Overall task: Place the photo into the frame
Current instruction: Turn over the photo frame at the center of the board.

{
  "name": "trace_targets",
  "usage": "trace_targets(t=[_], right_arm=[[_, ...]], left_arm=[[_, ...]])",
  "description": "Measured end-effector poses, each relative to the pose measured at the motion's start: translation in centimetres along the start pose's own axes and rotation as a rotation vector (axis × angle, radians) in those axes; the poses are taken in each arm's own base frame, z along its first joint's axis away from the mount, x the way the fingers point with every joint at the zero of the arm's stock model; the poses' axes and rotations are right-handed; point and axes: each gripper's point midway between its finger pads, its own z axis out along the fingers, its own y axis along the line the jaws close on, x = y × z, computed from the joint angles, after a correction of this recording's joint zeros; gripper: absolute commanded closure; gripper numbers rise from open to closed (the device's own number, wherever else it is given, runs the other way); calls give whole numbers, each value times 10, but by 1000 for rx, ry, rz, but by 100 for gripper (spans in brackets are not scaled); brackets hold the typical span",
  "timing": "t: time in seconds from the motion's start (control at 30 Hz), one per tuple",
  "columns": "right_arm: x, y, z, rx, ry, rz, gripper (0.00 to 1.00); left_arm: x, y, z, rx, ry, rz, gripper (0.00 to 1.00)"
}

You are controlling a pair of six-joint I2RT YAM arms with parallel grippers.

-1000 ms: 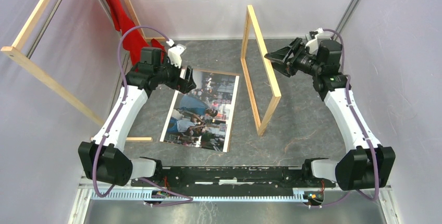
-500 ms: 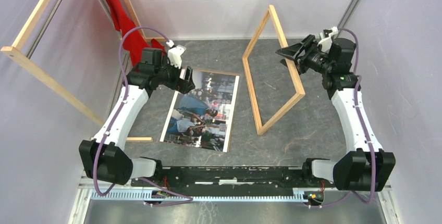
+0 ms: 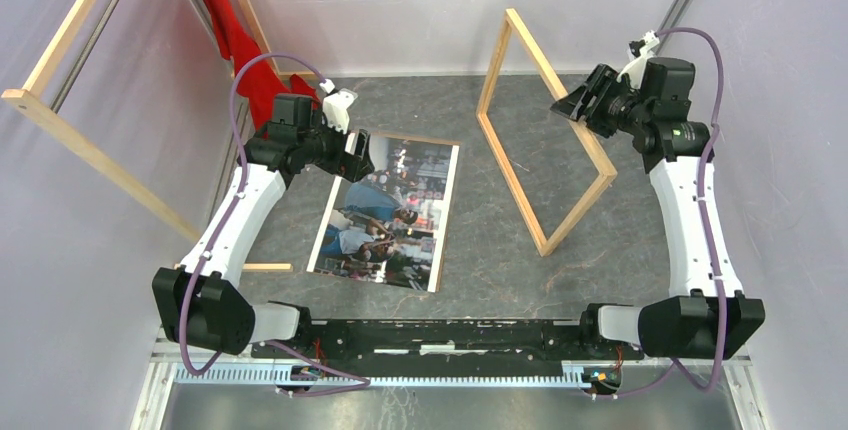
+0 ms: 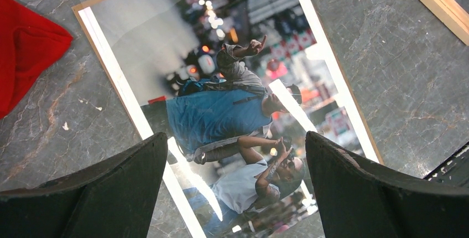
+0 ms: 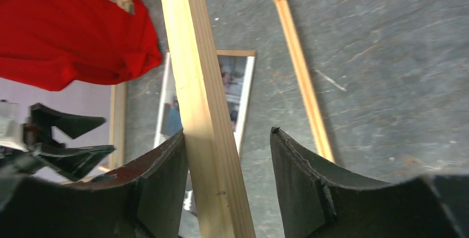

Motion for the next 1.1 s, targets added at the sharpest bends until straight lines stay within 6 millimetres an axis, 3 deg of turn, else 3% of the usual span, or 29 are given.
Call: trace_targets(t=[0.33, 0.5, 0.63, 1.1], right_arm=[[-8, -27, -13, 167, -19, -135, 45], [-6, -38, -15, 219, -2, -162, 60], [-2, -45, -16, 245, 15, -176, 63], [71, -107, -13, 395, 181, -178, 74]], left_arm=[[0, 0, 0, 2, 0, 0, 0], [0, -1, 0, 5, -1, 1, 0], [0, -2, 1, 6, 0, 3, 0], [0, -1, 1, 2, 1, 3, 0]])
